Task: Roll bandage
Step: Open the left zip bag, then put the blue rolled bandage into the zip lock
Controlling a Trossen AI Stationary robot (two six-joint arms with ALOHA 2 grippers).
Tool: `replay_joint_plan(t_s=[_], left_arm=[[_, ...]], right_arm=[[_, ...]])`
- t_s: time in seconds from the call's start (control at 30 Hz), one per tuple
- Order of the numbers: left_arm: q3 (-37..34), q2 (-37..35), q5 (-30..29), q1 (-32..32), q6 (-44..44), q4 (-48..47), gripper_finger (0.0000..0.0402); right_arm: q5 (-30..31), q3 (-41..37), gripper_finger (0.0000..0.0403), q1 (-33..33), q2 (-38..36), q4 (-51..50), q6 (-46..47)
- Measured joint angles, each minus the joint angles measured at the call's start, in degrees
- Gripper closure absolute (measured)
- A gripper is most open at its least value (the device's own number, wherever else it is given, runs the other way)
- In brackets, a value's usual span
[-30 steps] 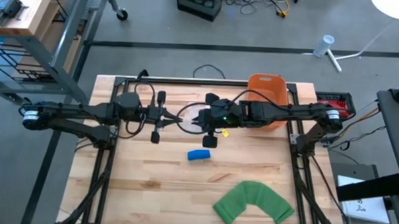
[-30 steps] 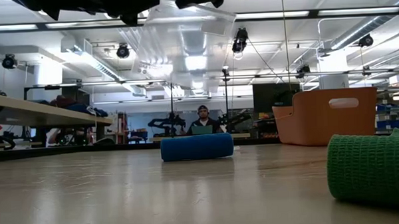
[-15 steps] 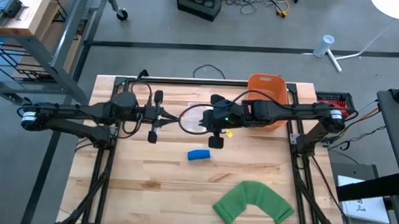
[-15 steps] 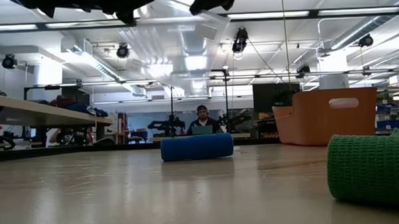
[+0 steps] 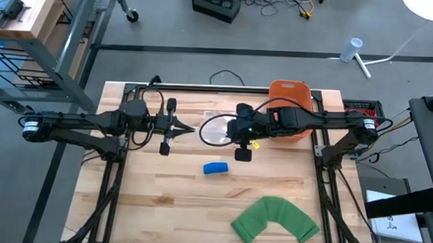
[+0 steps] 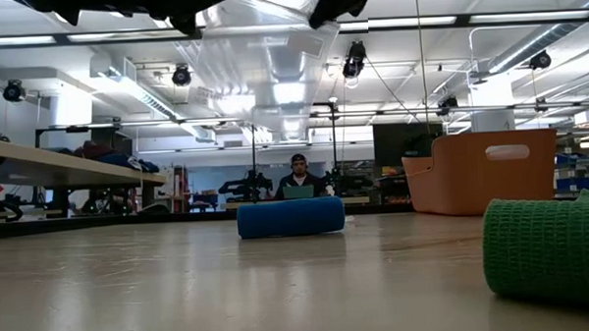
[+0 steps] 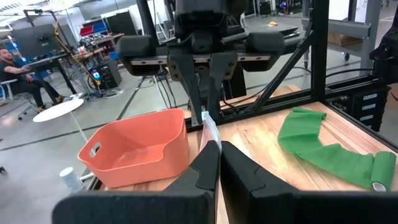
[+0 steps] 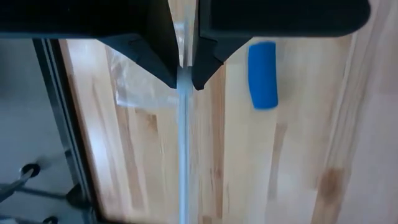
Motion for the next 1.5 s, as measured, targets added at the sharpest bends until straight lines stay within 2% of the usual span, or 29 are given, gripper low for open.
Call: replay_joint_plan(t_s=[0.43,0.57,0.77,0.97,1.2,1.5], left_arm=[[-0.01,-0.04,-0.02,0.00,0.00,-0.03,0.0401],[0.02,-0.11,-0.02,0.00,0.00,0.03,0.0401],[0.02,-0.15,-0.02,0.00,0.02,-0.53,0.0401],[0.02,0.23,1.67,0.00,1.49,-0.73,0.0401],[0.02,0.61,1.96,-1.60,4.81,-0.08,0.0401],[0.02,0.59,0.55,-3.39,8.59,0.48,0.0401]], right_arm=[[-0.03,-0.02,0.0371,0.00,-0.09,-5.83,0.11],[-0.11,-0.11,0.0343,0.00,-0.67,-6.98,0.46],[-0.09,-0.11,0.0279,0.26,-3.48,-8.12,0.88],[-0.07,-0.09,0.0239,0.26,-6.27,0.50,1.04],[-0.09,0.02,0.0247,0.26,-3.55,12.40,-0.88],[-4.90,0.00,0.0269,0.75,2.66,14.31,-1.01]])
